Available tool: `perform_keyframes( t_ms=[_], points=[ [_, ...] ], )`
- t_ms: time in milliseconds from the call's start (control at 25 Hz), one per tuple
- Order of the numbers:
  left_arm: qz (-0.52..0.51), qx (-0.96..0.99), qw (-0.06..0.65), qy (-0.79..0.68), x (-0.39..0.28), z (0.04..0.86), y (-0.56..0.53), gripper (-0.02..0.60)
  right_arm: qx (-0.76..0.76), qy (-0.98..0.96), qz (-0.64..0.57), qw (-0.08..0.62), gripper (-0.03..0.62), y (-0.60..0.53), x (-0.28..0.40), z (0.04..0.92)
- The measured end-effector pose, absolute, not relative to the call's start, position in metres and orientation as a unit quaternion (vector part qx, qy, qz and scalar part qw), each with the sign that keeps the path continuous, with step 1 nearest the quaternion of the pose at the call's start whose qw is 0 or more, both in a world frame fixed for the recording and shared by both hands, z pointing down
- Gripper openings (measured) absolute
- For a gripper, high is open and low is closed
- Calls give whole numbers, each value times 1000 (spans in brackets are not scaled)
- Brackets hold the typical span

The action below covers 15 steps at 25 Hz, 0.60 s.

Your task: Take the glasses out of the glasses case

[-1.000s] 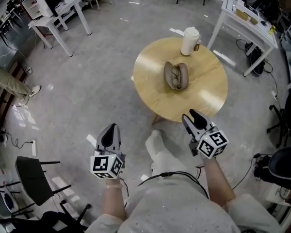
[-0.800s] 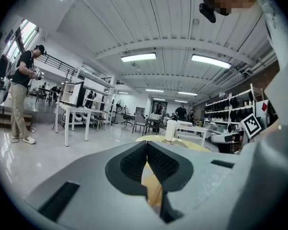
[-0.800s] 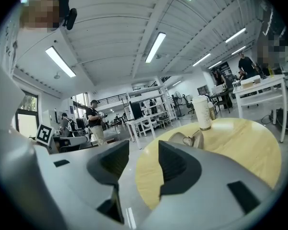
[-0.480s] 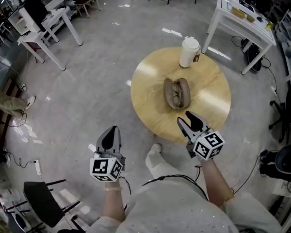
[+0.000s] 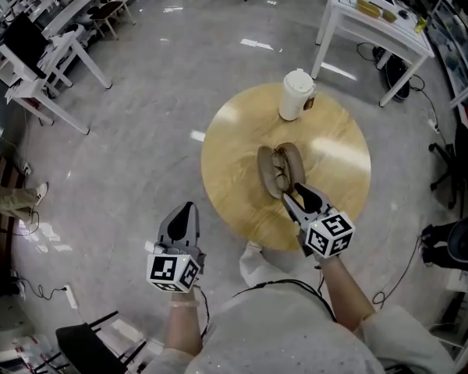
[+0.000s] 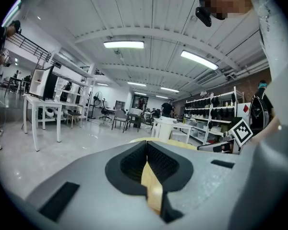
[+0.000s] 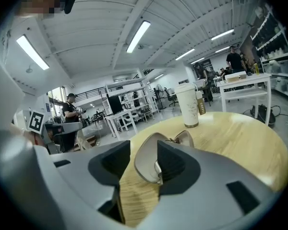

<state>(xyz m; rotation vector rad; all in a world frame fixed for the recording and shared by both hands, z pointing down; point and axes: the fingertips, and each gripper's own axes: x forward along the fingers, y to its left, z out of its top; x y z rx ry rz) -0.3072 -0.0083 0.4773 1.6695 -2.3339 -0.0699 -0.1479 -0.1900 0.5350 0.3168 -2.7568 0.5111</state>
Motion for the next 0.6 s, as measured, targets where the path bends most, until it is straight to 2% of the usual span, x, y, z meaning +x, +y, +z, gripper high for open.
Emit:
perform_keyframes(
  t_ms=[600],
  points=[
    [-10, 636, 135, -760, -335, 477, -100, 5, 175, -941, 164, 237, 117, -228, -161, 560]
  ],
)
